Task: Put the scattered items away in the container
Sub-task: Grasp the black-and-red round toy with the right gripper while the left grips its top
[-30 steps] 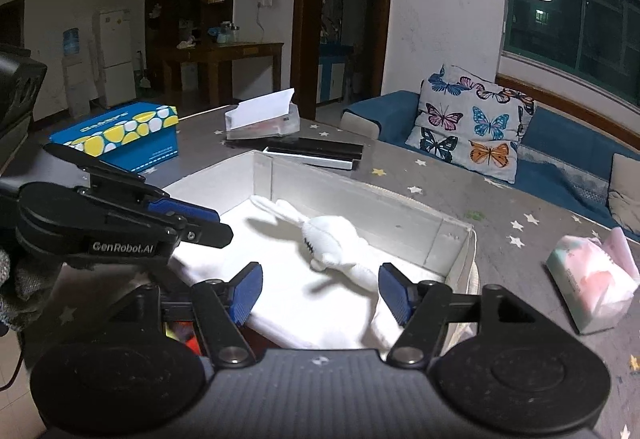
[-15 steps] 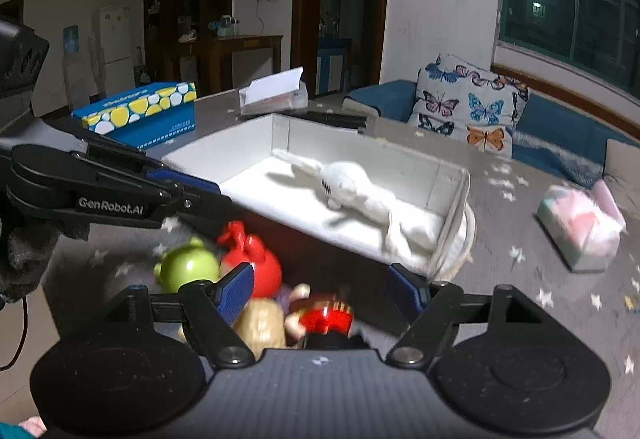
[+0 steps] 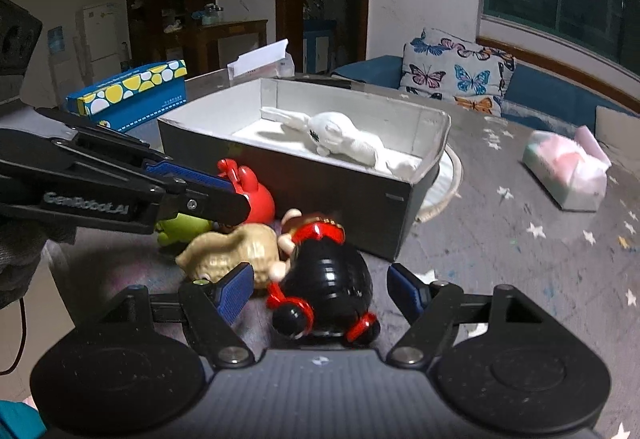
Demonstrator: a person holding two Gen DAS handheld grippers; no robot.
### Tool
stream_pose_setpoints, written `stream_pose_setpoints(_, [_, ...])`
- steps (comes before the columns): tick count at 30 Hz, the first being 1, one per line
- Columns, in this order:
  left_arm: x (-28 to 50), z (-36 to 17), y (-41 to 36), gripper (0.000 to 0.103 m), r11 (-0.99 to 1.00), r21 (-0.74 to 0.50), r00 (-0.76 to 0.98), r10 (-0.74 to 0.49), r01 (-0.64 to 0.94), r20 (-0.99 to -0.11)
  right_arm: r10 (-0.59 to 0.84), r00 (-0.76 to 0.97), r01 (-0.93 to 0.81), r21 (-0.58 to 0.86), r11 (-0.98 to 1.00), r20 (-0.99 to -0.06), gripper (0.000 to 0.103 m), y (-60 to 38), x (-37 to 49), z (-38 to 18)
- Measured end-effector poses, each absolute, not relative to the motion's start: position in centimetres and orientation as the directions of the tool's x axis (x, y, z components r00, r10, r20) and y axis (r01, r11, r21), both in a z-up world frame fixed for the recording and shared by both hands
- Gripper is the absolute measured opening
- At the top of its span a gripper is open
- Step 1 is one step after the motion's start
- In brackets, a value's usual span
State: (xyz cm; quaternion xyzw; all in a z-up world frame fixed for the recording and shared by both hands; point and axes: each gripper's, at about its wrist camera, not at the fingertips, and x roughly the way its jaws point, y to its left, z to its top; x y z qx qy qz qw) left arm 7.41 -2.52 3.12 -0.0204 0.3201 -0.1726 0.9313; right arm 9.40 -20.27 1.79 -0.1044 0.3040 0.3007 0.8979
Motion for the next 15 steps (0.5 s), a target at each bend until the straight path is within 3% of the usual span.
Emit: stream_pose_setpoints(15, [8.8, 2.4, -4.0, 0.020, 0.922, -0.181, 0.688, -0.378, 0.343, -0.619, 0.456, 0.648, -0.567, 0.015, 0.824, -0.610, 0.074, -21.5, 9.7, 1.1])
